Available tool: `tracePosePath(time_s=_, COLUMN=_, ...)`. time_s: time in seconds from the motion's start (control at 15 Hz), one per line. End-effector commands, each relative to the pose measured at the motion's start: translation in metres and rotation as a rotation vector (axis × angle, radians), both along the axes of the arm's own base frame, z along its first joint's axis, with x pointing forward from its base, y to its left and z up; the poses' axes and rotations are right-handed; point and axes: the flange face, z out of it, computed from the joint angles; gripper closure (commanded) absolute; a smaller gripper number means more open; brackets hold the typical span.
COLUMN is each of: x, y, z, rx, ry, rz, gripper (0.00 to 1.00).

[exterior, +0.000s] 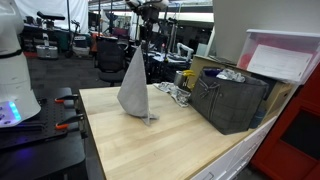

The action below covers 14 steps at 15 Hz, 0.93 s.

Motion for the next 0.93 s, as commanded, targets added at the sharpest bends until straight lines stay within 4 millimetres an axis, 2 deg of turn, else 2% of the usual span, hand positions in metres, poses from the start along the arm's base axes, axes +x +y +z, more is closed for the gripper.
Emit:
tracePosePath(time_s=0.0, x=-0.011, y=0.030, z=-0.047, rx=0.075, ry=0.071, rz=0.177, gripper=0.99)
tracePosePath(time_s=0.2, x=-0.016, y=0.045, z=-0.074, rx=0.124, ry=0.160, rz=0.336, gripper=0.99)
tracePosePath(time_s=0.27, x=-0.024, y=0.062, z=-0.085, rx=0.105, ry=0.217, rz=0.382, gripper=0.99)
tracePosePath(time_s=0.33, x=-0.033, y=0.071, z=-0.090, rx=0.116, ry=0.253, rz=0.425, gripper=0.99)
tracePosePath(time_s=0.53, x=-0.046, y=0.086, z=-0.109, rx=0.163, ry=0.350, rz=0.557, gripper=0.99)
tracePosePath(time_s=0.6, x=-0.049, y=0.092, z=-0.112, rx=0.176, ry=0.379, rz=0.607, gripper=0.71)
tracePosePath(time_s=0.67, x=-0.052, y=0.097, z=-0.114, rx=0.187, ry=0.407, rz=0.656, gripper=0.70)
tracePosePath(time_s=0.87, x=-0.044, y=0.099, z=-0.122, rx=0.156, ry=0.435, rz=0.696, gripper=0.47)
